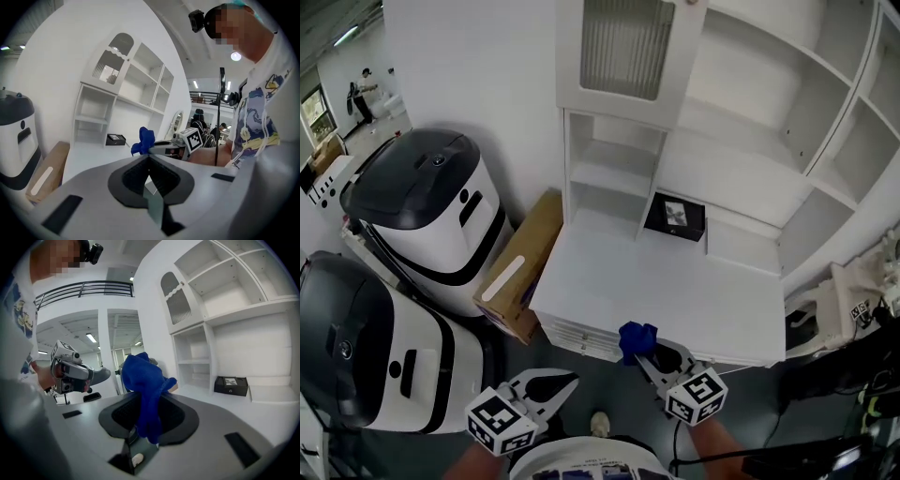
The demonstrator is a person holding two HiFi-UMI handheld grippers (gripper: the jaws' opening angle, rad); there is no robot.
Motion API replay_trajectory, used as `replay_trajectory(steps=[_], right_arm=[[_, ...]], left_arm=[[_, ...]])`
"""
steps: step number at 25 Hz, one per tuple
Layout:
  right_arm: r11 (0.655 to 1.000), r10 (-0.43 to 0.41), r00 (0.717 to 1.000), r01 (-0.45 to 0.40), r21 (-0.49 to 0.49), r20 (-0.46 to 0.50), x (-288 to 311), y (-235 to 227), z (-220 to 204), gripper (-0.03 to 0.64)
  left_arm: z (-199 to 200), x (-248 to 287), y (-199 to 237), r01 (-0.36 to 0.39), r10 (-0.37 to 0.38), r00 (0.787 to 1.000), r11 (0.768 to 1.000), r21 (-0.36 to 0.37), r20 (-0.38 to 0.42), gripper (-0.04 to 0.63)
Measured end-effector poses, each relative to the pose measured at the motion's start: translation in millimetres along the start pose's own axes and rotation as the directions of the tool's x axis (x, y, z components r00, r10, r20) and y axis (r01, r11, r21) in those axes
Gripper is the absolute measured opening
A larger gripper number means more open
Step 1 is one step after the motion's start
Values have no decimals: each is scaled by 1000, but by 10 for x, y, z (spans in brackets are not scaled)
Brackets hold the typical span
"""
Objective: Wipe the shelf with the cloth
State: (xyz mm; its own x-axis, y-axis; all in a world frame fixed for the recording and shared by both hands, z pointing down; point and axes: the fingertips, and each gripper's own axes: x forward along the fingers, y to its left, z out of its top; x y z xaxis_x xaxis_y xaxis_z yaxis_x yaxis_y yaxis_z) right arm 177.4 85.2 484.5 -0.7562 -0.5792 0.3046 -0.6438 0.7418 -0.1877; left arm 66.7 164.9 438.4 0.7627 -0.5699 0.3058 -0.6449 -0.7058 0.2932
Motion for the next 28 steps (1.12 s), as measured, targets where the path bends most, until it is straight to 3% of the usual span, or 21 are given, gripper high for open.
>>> replay_trajectory(steps=[10,16,21,28], right_arm=[[984,-164,983,169,-54,87,1131,-289,858,120],[969,-216,965,231,-86,151,1921,-376,1393,120],[958,-220,957,248,-144,189,2517,-588,1907,120],[934,-200,941,267,-237,273,3262,-931,2782,120]], left_arm=[[511,-46,1088,151,-150,989,983,104,-15,12],[644,-237,1526,208,-205,978,967,149,-38,12],[803,-255,1794,191,-192,981,972,136,-2,12],[1114,-266,2039,98,-105,993,989,114,56,12]])
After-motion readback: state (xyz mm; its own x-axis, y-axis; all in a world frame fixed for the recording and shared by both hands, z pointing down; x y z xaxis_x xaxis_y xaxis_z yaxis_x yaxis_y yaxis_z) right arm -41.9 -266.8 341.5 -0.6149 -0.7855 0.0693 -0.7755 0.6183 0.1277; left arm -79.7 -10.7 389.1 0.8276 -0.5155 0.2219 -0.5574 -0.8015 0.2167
